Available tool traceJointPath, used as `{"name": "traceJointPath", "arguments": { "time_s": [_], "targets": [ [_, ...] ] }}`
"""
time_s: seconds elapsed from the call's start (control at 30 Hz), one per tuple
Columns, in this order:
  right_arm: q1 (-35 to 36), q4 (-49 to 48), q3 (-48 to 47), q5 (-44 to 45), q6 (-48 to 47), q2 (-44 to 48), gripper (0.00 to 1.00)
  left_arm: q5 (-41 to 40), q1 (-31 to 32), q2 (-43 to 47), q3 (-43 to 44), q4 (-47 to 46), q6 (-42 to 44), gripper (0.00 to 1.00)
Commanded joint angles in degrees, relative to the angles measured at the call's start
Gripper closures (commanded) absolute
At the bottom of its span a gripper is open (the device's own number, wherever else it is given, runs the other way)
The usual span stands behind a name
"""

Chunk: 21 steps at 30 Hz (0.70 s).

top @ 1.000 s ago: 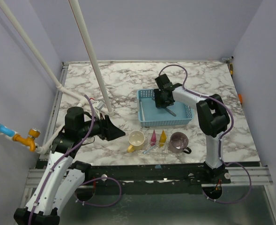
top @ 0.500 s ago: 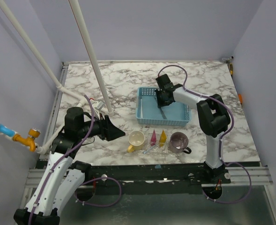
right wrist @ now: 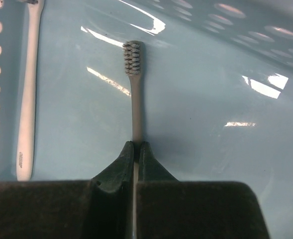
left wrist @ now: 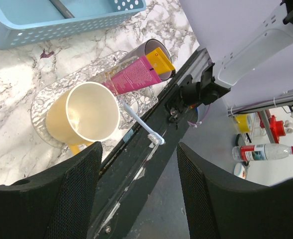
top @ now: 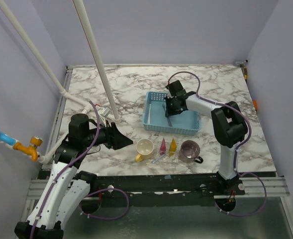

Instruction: Prepare toiletry sets of a toothbrush and toothpaste on the tray

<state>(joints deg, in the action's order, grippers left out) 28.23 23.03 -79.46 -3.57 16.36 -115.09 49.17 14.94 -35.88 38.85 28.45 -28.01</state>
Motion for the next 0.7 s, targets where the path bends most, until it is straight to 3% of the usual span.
{"name": "traceJointPath", "arguments": {
  "time_s": [0.0,0.67],
  "targets": [
    [0.48,1.32,1.63,-4.32,-0.59,3.09,1.00,-0.20,-0.44,0.47,-0.61,-0.43,0.85,0.38],
    [2.44,-1.72,2.75,-4.14,-0.21,19.84,0.99,-0.84,-0.44,0.44,-0.62,-0.23,0.91,0.38]
  ]
}}
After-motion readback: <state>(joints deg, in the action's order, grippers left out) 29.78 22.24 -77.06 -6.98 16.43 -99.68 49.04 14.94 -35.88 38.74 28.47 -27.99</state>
